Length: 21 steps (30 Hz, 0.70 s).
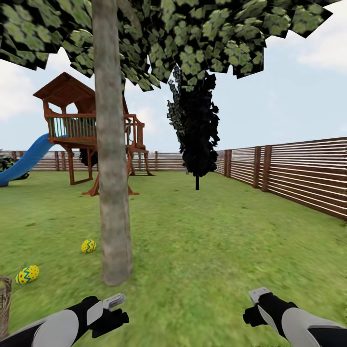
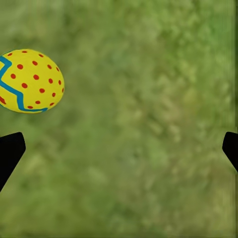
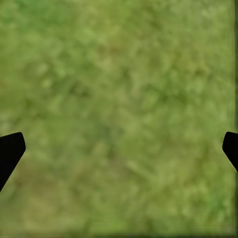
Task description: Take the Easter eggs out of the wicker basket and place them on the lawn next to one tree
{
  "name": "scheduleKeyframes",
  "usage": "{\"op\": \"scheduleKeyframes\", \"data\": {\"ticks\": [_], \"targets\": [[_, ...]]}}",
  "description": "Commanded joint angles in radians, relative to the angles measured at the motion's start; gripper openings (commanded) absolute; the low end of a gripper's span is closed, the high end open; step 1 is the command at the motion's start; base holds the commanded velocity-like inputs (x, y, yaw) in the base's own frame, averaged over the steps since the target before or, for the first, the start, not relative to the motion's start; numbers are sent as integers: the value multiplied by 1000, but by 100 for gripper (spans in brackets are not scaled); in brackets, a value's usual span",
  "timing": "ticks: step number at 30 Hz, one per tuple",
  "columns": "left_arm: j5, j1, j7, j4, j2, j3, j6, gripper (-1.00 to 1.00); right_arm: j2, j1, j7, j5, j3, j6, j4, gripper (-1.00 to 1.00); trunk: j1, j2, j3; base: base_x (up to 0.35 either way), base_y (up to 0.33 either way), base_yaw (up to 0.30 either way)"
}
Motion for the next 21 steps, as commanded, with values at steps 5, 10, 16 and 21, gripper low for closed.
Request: {"op": "scheduleKeyframes", "data": {"ticks": [5,10,16,21], "targets": [[-4,-1,-3,2,0,4,1,100,0,-1,6,8,3,2,1,100,-19,35,6,0,0,-126],[-4,-1,-3,2,-1,4,1,100,0,-1,6,8,2,2,1,100,-39,70,14,0,0,-126],[-4,-1,-3,2,-3,4,1,100,0,-1,6,8,2,2,1,100,-62,112,24,0,0,-126],[-4,-1,-3,2,-3,4,-2,100,0,-2,6,8,2,3,1,100,-81,147,31,0,0,-126]]}}
